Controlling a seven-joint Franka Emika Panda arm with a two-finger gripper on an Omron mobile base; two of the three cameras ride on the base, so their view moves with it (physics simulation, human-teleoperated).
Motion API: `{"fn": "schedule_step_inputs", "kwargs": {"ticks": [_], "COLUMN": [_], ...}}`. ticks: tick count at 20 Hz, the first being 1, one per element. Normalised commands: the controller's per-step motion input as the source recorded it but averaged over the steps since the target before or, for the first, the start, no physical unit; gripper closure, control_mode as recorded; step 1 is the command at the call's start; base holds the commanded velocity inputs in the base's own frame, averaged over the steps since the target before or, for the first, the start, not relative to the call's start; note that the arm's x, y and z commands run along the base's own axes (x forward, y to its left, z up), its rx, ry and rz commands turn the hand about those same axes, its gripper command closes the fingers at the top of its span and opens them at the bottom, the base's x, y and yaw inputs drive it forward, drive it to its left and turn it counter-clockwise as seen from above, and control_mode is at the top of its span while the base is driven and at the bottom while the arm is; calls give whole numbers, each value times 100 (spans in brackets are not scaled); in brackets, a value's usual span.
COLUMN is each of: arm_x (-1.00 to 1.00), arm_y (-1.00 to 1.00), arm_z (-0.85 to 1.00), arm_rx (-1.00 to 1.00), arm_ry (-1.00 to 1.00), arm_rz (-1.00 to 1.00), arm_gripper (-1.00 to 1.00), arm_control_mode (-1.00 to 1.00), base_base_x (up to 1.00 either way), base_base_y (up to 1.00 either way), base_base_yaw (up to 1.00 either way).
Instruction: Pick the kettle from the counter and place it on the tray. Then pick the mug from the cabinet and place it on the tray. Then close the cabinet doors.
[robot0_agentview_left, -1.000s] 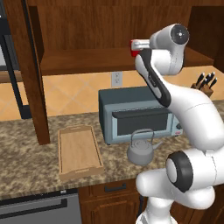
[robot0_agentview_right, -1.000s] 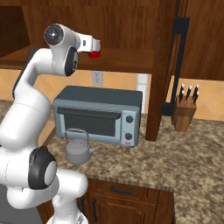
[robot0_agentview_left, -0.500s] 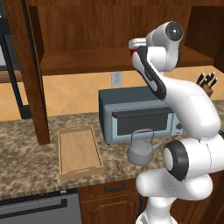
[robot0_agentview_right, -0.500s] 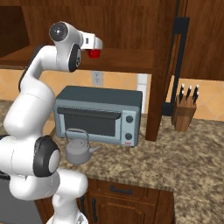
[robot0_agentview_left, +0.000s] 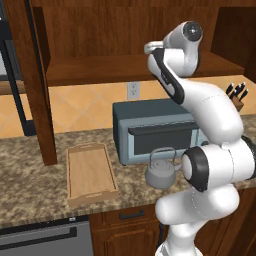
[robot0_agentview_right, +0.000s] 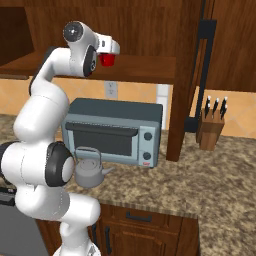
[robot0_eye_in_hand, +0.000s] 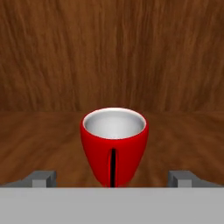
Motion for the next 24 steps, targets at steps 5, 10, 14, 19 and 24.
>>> {"fn": "schedule_step_inputs", "kwargs": {"ticks": [5, 10, 14, 19, 24], "arm_x": [24, 20, 20, 12, 0], "arm_y": [0, 0, 0, 0, 0], "arm_z": [-8, -19, -22, -19, 0], "arm_rx": [0, 0, 0, 0, 0], "arm_ry": [6, 4, 4, 5, 0], "arm_rz": [0, 0, 0, 0, 0], "arm_gripper": [-100, -100, -100, 100, 100], "arm_control_mode": [-100, -100, -100, -100, -100], "base_base_x": [0, 0, 0, 0, 0], "base_base_y": [0, 0, 0, 0, 0], "base_base_yaw": [0, 0, 0, 0, 0]}}
